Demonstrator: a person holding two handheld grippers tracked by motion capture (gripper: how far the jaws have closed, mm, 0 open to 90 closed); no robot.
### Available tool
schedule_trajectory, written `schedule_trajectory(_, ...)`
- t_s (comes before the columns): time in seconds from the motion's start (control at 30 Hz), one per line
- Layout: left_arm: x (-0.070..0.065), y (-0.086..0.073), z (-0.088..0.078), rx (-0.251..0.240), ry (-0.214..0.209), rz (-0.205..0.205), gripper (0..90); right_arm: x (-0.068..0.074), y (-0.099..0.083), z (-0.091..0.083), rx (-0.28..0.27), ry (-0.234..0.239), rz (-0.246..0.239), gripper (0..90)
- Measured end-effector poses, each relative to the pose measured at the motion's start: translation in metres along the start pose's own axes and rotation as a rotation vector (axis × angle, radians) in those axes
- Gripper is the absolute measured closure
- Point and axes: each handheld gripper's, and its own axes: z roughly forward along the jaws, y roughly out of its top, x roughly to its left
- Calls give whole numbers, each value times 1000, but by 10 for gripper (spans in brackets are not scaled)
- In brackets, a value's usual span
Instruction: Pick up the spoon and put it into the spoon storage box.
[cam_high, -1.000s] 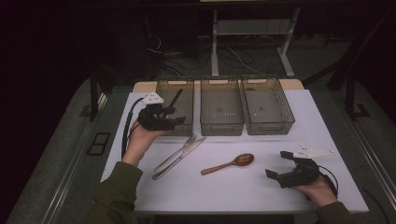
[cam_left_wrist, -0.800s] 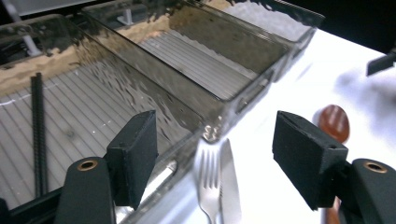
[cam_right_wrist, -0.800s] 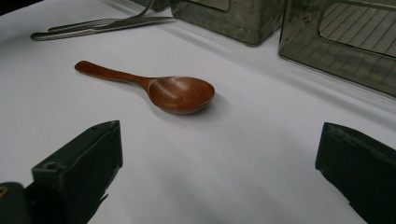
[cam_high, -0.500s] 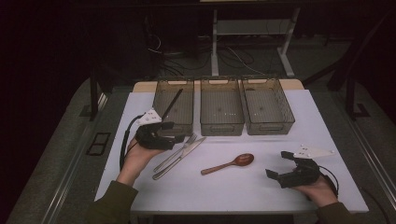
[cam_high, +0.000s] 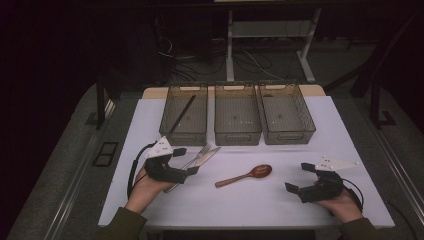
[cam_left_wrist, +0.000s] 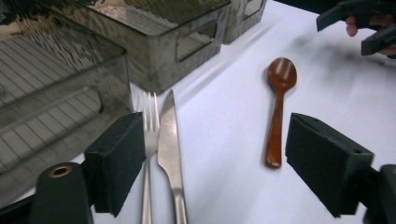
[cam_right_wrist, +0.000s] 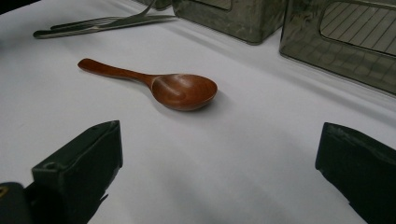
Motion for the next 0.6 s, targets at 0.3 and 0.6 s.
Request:
schedule_trajectory(0.3,-8,-26,3,6,-19,9,126,0,6,-3,17,22,2,2)
schedule_trajectory(0.6,-12,-35,9,35,-28,32,0,-1,20,3,33,15,11,2)
